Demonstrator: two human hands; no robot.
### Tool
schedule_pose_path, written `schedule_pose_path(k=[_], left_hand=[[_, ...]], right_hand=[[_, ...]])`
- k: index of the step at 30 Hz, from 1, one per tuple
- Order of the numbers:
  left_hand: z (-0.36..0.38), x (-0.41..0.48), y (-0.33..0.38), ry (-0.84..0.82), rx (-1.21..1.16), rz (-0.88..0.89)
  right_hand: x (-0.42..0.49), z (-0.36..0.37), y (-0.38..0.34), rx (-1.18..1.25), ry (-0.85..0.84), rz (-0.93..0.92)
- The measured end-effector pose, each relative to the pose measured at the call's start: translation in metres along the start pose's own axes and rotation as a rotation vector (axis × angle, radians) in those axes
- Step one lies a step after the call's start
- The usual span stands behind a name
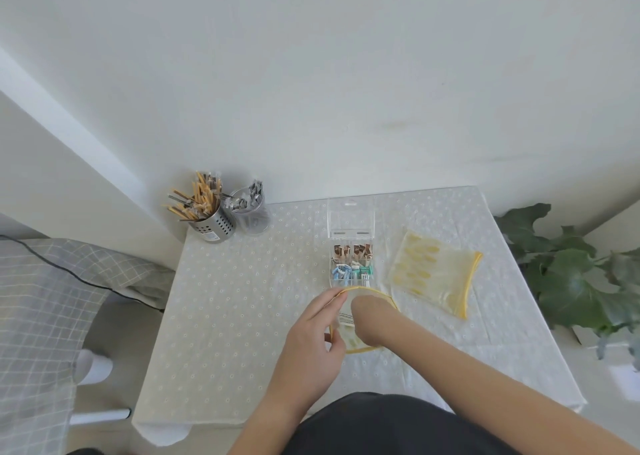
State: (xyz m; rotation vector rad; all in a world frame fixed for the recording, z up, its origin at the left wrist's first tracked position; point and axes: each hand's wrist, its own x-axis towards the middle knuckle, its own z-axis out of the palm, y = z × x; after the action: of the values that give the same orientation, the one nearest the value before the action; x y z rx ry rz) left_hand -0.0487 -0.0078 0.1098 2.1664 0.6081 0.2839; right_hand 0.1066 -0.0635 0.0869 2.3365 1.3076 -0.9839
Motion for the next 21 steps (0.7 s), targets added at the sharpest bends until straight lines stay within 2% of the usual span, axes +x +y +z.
schedule_pose_path(k=[5,14,18,21], left_hand=[[0.006,-0.002,-0.002,-0.037,0.023,0.016],[0.010,0.000,-0.007,-0.052,0.047,0.007],[0.011,0.001,-0.006,-0.052,0.057,0.020],[0.012,0.001,-0.004,-0.064,0.065,0.032]], right_hand=[[0.025,0.016,0.012,-0.094,-0.006,0.005],[0.032,0.015,0.011,-0.099,-0.084,-0.074],[0.038,0.022,0.011,-0.134,-0.081,-0.026],[0.037,0.026,0.012,-0.106,-0.017,0.039]])
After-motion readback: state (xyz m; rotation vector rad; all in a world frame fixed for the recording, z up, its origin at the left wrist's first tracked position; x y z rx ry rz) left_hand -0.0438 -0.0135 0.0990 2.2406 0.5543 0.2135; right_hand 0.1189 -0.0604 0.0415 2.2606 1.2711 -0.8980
